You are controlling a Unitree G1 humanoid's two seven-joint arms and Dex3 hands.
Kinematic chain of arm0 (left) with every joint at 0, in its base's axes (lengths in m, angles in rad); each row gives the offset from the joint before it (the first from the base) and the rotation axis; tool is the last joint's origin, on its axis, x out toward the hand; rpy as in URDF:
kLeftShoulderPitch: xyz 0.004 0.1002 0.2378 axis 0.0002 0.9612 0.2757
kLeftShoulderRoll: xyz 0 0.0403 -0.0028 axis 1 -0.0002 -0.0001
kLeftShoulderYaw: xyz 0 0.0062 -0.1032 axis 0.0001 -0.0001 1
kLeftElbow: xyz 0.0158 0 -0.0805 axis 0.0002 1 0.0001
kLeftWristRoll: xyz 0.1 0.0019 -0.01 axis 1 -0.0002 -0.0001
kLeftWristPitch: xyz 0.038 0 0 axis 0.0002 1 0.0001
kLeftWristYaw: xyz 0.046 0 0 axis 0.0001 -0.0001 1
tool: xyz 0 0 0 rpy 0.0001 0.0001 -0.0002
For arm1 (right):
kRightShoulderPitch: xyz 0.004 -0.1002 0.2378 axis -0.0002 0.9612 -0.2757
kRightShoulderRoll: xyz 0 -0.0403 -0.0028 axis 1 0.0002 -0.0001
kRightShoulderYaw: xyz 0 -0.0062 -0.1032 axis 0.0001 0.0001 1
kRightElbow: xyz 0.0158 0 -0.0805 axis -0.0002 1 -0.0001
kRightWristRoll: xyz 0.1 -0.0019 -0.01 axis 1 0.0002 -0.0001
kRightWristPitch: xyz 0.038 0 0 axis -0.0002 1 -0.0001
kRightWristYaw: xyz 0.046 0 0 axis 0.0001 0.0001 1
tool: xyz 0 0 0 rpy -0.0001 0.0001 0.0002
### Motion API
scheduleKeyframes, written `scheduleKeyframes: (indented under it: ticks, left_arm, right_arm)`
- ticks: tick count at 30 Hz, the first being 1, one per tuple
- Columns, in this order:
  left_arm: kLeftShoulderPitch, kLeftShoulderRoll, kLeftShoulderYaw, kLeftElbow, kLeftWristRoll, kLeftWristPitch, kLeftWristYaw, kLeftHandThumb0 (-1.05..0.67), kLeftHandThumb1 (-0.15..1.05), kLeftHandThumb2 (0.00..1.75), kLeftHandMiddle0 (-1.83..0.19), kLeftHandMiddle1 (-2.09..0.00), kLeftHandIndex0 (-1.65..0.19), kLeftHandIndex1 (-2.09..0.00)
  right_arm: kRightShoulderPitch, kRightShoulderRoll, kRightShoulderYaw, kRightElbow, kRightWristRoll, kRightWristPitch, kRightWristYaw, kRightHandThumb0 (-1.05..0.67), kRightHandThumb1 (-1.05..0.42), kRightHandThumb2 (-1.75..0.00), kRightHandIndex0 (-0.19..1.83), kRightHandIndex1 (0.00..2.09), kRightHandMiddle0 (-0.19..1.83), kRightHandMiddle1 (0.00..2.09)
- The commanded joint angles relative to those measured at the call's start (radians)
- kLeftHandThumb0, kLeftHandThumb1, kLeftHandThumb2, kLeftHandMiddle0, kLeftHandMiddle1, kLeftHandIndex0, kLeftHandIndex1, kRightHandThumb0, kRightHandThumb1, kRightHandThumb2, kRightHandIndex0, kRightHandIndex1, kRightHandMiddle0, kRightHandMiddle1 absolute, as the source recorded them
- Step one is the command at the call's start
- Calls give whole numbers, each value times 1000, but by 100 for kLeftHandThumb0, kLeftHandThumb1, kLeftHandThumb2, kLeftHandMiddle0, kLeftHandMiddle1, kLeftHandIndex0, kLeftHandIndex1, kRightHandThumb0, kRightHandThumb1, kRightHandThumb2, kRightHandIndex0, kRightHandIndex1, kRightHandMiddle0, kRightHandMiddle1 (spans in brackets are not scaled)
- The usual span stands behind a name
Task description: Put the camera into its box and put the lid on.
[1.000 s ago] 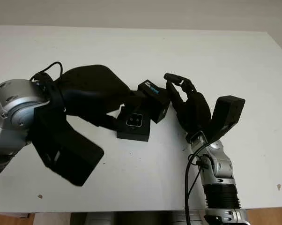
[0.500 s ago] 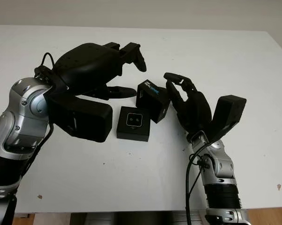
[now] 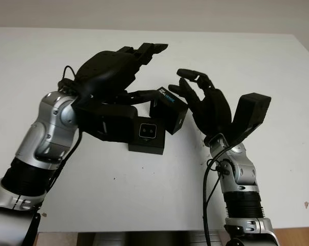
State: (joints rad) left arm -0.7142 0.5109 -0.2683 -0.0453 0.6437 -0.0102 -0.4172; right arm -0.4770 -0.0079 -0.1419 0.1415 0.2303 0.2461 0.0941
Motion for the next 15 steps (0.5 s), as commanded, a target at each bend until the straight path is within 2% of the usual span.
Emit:
scheduleKeyframes:
  ticks: [1,4,7,15]
  left_arm:
    - [-26,-25,-29,24,-6,-23,-2,-96,105,60,14,-2,17,-10]
    - [-30,-45,-46,68,-1,-56,22,-93,105,59,11,-5,16,-9]
    - [-37,-58,-50,108,9,-79,52,-89,105,65,8,-6,15,-9]
    - [-58,-78,-45,115,15,-56,56,-84,105,68,8,-6,12,-9]
  right_arm:
    - [-13,-20,-15,-18,3,-11,-5,-37,-105,-20,5,119,-5,142]
    - [-12,-27,-26,-30,9,-1,-13,-37,-105,-22,4,118,-7,141]
    - [-12,-28,-30,-38,11,11,-21,-36,-105,-22,4,116,-7,140]
    - [-33,-29,-14,-30,5,2,-15,-34,-105,-24,6,116,-6,142]
